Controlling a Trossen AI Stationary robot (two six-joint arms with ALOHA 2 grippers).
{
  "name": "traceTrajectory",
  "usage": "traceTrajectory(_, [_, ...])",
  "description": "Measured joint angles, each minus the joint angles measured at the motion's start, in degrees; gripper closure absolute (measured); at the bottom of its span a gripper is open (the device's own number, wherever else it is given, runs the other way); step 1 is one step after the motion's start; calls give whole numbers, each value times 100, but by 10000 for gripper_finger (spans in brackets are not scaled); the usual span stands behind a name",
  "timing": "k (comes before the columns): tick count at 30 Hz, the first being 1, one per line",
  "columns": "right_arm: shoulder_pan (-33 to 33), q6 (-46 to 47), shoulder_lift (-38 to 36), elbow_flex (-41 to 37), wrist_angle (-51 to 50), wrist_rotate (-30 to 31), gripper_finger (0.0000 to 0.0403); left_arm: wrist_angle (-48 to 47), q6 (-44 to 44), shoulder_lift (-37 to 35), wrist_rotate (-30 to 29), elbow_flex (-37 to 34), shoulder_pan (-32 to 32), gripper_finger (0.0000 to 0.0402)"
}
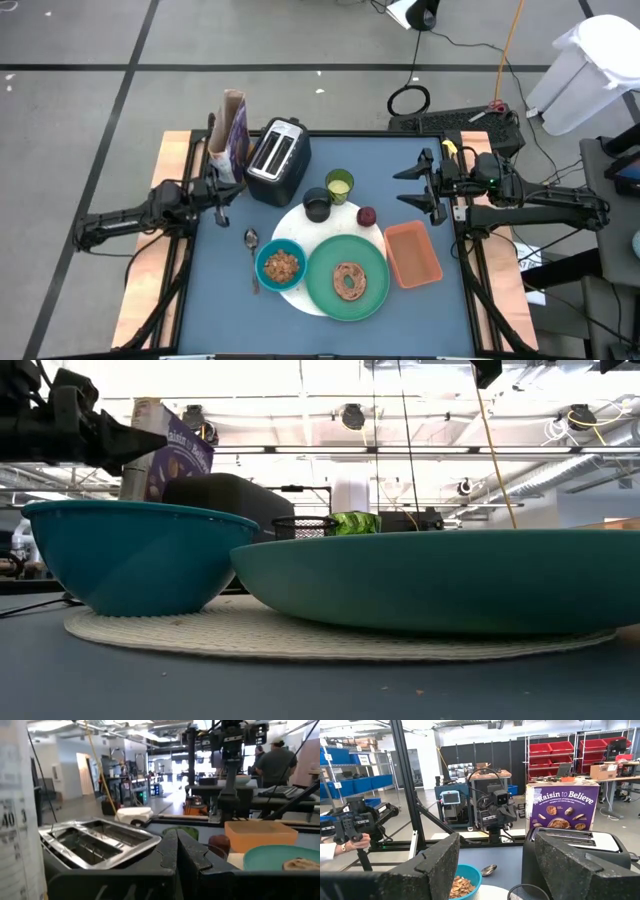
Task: Arrange a breakfast setting
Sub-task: Return to Home Position
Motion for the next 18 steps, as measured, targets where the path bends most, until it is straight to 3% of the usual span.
traceTrajectory(11, [1, 0, -2, 0, 1, 0, 151, -734, -745, 2, 337, 11, 37, 400])
traceTrajectory(18, [1, 0, 0, 0, 2, 0, 151, -761, -722, 2, 454, 11, 37, 400])
